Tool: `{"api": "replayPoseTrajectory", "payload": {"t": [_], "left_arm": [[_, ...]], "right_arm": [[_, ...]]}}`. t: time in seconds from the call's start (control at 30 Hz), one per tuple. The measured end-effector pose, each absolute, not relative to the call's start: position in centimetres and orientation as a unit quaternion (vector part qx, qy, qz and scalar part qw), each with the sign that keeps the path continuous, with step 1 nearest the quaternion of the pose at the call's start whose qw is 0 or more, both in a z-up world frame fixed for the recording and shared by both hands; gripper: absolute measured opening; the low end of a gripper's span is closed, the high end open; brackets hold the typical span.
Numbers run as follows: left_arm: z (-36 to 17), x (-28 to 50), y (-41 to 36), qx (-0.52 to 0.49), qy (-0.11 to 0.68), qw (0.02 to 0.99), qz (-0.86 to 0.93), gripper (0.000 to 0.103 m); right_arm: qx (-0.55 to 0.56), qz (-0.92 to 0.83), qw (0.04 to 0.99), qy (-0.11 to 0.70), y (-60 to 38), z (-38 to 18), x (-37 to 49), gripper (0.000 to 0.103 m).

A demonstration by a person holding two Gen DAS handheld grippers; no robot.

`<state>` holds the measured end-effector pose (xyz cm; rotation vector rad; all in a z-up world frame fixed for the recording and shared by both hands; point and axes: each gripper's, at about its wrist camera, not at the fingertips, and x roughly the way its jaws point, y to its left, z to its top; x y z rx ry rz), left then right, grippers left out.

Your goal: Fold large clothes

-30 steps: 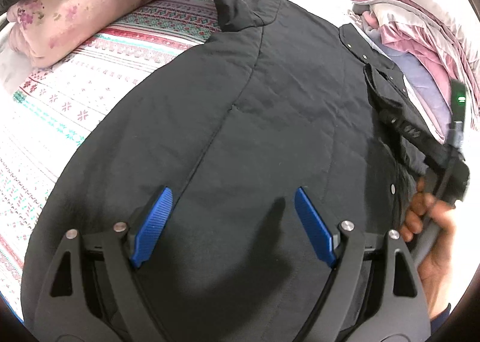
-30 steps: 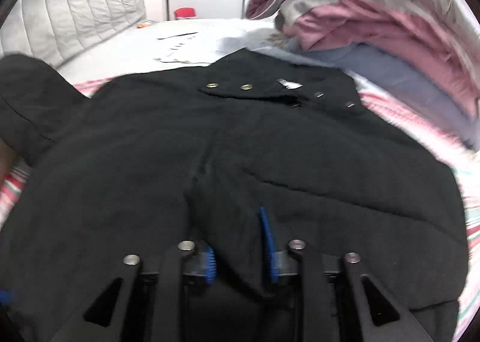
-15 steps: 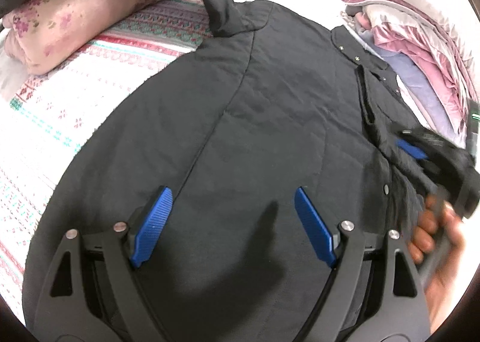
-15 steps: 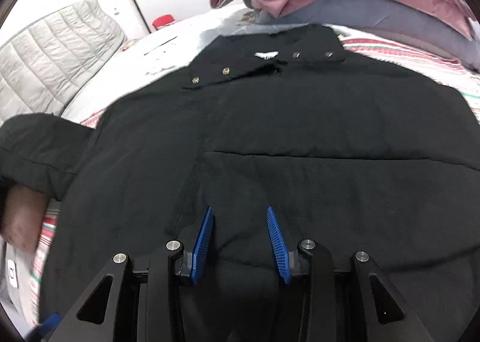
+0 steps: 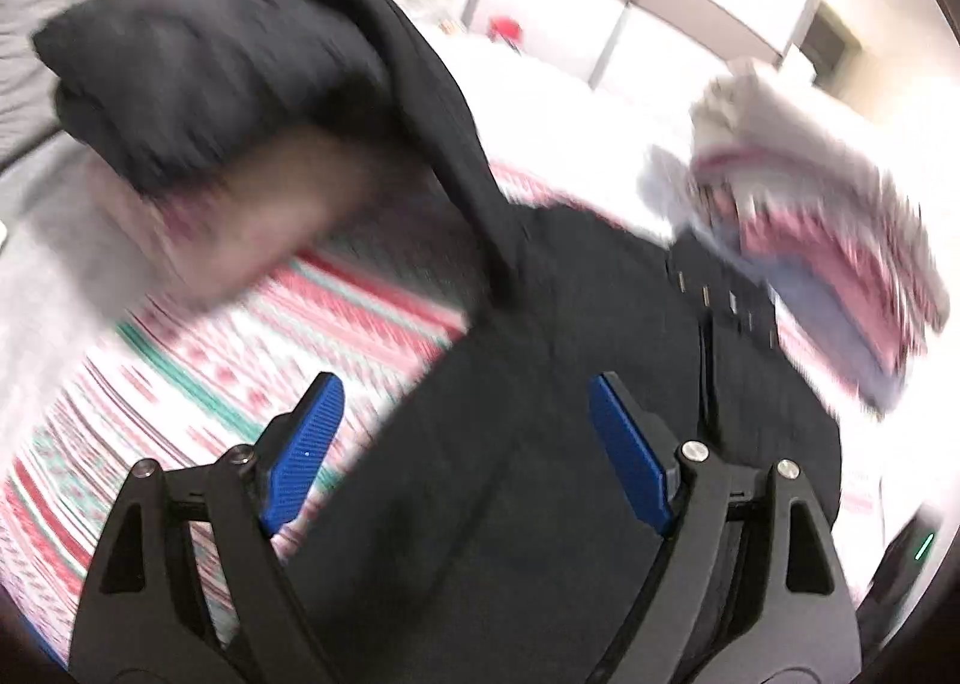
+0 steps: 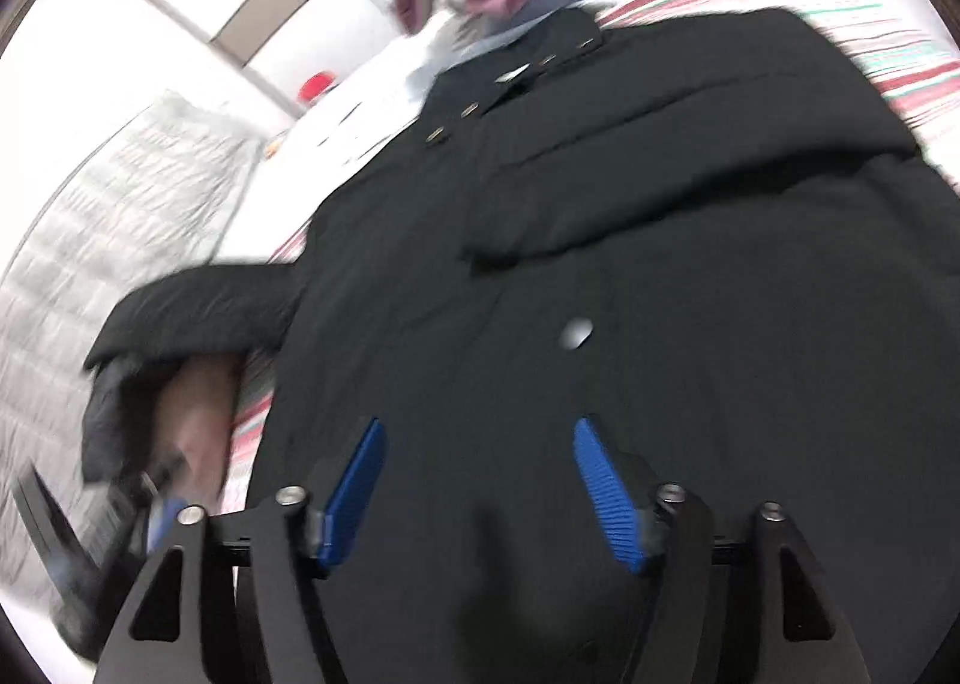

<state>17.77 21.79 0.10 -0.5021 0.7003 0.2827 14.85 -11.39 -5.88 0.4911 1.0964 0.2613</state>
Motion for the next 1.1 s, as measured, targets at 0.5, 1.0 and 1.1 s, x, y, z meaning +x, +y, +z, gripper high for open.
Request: {"api": "replayPoseTrajectory", "payload": {"t": [0.5,1.0,1.1], "left_arm": [[9.2,30.3,36.1,-0.243,0.335,0.866,0.280,0.086],[8.0,34.3,35.8,-0.228,0.317,0.879,0.274,0.012],[10.0,33.7,33.9,-0.227,0.285,0.897,0.250,0.010]], "right_arm": [[0.080,0.094,0.921,0.370,-9.9,0.3,11.6,0.091],[0.059,0.072,0.926,0.367,-9.9,-0.7,11.2,0.094],[0.081,0.069,0.925,0.363,-10.8,-0.6,11.3,0.094]]}}
